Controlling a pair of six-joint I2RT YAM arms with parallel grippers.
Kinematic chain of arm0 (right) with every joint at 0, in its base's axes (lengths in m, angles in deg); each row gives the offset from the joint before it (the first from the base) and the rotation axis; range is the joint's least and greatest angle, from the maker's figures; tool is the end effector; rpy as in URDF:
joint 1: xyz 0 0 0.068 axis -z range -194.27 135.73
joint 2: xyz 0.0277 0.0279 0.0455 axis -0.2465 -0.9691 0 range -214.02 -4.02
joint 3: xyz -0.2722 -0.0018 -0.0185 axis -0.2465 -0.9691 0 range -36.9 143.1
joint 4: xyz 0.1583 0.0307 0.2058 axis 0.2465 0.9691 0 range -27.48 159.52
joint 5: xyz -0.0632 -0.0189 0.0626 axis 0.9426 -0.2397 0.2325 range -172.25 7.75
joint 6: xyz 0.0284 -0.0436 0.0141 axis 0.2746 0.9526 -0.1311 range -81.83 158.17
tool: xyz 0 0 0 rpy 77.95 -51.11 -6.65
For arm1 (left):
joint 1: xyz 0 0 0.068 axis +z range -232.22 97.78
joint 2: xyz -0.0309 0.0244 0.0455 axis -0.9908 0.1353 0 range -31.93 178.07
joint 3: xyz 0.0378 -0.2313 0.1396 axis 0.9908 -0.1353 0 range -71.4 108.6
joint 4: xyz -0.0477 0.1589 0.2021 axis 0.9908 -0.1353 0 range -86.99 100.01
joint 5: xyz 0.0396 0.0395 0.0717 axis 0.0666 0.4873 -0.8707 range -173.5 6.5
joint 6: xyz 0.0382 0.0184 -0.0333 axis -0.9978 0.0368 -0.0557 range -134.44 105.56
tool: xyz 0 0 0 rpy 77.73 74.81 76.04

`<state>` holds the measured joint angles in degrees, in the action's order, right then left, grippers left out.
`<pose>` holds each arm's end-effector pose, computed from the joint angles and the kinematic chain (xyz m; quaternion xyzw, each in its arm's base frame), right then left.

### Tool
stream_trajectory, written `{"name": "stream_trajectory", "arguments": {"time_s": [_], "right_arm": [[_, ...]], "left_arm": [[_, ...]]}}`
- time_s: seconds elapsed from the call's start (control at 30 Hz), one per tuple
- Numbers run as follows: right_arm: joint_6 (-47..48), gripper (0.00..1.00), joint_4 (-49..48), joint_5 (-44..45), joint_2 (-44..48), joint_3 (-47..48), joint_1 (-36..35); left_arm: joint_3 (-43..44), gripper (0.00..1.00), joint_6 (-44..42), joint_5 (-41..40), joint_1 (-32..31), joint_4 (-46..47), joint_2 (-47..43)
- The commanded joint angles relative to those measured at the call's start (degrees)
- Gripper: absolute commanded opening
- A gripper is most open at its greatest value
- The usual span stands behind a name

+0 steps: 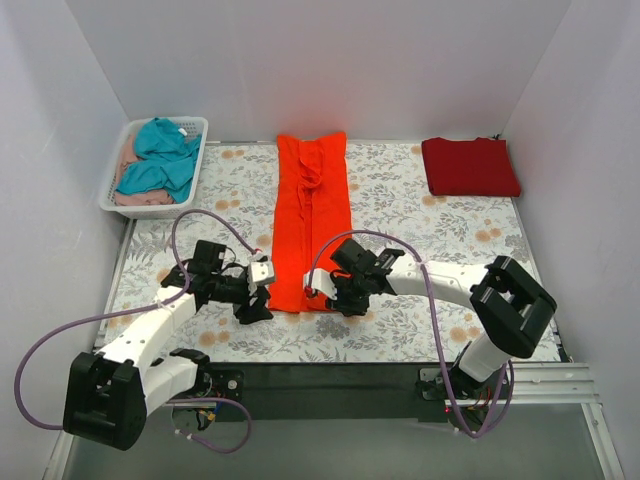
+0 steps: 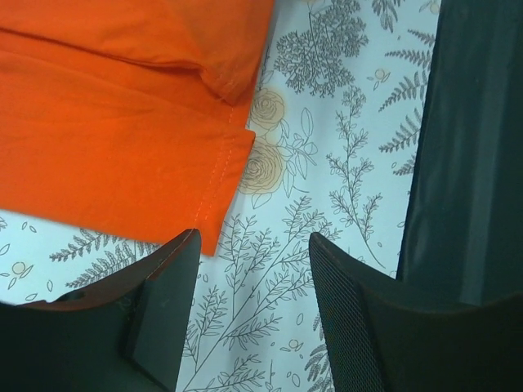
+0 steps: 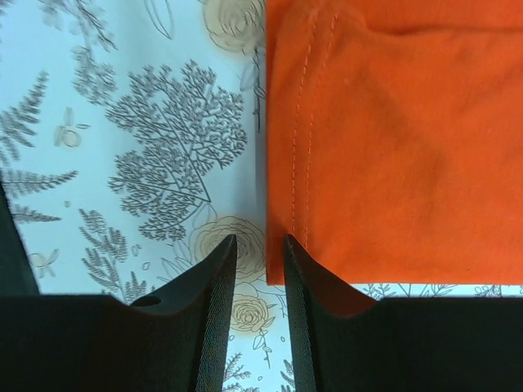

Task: Fold and stack the t-shirts
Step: Fold the tshirt

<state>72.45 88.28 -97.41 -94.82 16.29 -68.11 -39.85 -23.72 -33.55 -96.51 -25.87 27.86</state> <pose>0.1713 0.2500 0.1786 -0.6926 0.6721 0.1653 0.2032 0.1616 -0.0693 0.1914 0.2729 0.8456 -0.4199 0.1848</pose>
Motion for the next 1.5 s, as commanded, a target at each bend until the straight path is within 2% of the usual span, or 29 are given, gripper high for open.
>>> {"name": "stream_trajectory", "arguments": {"time_s": [0.0, 0.27, 0.47, 0.57, 0.77, 0.83, 0.87, 0.93, 1.03, 1.27, 1.37, 1.47], "right_arm": [[0.2, 0.36, -6.2, 6.6, -0.4, -2.2, -0.7], [0.6, 0.35, -7.0, 5.3, -0.9, -7.7, -1.8], [0.2, 0.35, -7.7, 5.5, -2.1, -9.6, -1.9], [-0.2, 0.29, -7.7, 5.5, -2.8, -9.9, -2.1], [-0.4, 0.11, -7.8, 5.4, -3.9, -10.8, -2.5], [-0.6, 0.02, -7.7, 5.3, -3.7, -11.1, -2.7], [-0.6, 0.01, -7.4, 5.2, -3.7, -11.2, -2.8], [-0.6, 0.01, -6.3, 4.9, -3.4, -11.0, -2.9], [-0.4, 0.01, -5.0, 3.6, -1.4, -11.1, -3.2], [0.2, 0.01, -1.9, -0.5, 6.7, -12.1, -4.1], [0.5, 0.01, 0.9, -1.6, 8.7, -10.6, -4.3], [1.7, 0.01, 1.9, -0.8, 9.7, -9.7, -4.1]], "left_arm": [[-2.0, 0.54, -2.8, -3.6, -2.2, 7.2, -1.1], [-3.6, 0.54, -5.6, -7.2, -5.7, 11.4, 2.3], [-6.7, 0.51, -5.9, -13.5, -8.4, 14.9, 4.3], [-8.2, 0.51, -5.2, -17.3, -9.3, 17.9, 5.2], [-9.4, 0.48, -5.0, -20.8, -10.8, 19.6, 7.0], [-9.7, 0.42, -5.3, -21.6, -11.3, 19.5, 7.4], [-9.8, 0.37, -5.3, -22.2, -11.7, 19.3, 7.6], [-9.8, 0.20, -4.9, -22.6, -11.8, 18.9, 7.9], [-9.1, 0.02, -4.7, -22.1, -11.9, 16.6, 7.2], [-5.6, 0.00, -8.0, -14.2, -12.3, 2.1, -0.1], [-2.1, 0.00, -4.4, -10.0, -12.3, -2.0, -2.0], [1.7, 0.00, 0.4, -9.3, -12.3, -3.1, -0.7]]}}
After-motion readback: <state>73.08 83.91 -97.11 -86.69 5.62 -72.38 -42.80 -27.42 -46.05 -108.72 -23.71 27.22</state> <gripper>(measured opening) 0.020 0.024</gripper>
